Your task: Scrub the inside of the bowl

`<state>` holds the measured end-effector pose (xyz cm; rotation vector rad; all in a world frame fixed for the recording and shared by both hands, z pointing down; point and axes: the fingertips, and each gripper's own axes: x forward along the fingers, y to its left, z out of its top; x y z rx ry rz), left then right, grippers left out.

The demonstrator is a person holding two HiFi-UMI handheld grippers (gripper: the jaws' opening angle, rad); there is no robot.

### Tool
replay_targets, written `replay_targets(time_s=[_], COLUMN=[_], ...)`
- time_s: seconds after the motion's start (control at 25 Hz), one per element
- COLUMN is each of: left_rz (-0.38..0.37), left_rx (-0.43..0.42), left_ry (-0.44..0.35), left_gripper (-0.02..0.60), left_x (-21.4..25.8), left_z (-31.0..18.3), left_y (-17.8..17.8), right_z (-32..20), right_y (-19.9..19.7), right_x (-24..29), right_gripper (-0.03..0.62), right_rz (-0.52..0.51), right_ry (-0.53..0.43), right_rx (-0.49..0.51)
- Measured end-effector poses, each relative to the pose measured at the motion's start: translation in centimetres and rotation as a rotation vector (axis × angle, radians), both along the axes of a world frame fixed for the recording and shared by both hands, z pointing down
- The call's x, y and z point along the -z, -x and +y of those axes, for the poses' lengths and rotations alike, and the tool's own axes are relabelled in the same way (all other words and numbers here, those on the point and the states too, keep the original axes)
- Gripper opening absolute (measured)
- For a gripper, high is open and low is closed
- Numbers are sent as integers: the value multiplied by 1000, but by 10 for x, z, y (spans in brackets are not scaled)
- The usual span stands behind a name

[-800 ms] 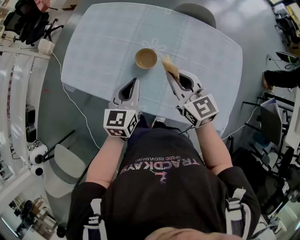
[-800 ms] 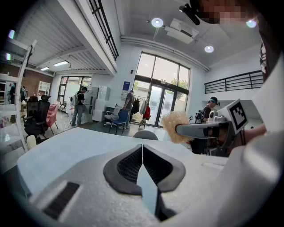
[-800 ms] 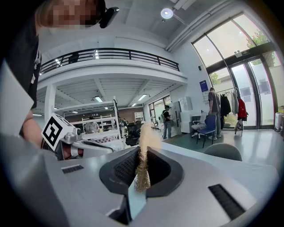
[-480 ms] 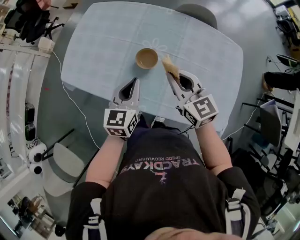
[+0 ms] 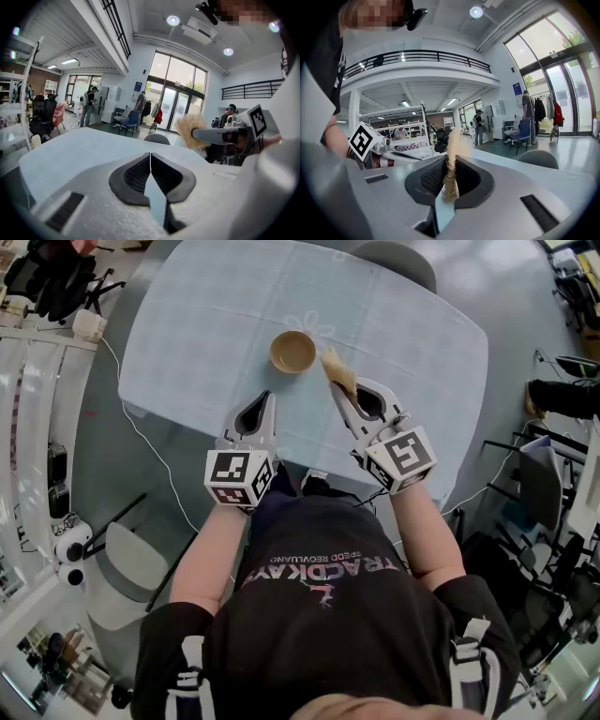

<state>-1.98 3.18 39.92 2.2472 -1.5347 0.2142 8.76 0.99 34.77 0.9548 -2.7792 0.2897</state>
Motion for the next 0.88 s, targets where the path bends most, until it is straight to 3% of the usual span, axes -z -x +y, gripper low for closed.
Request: replay_targets(time_s=[0.48, 0.52, 0.6, 0.88], left_rz=[132, 140, 157, 194], left_rx=[17, 17, 15, 1], left_ry=[280, 302, 344, 459], left_gripper=[23, 34, 114, 118], left_x=[-94, -102, -117, -162], left_z=[-60, -64, -73, -104], left_y=[28, 31, 34, 35], right_z=[-34, -36, -40, -62], right_y=[13, 14, 17, 25], right_x=[-33, -37, -45, -75], right_gripper=[32, 32, 32, 32], right_rz=[81, 94, 120, 159], right_ry=[70, 77, 91, 153], right_rx=[-86, -92, -101, -137])
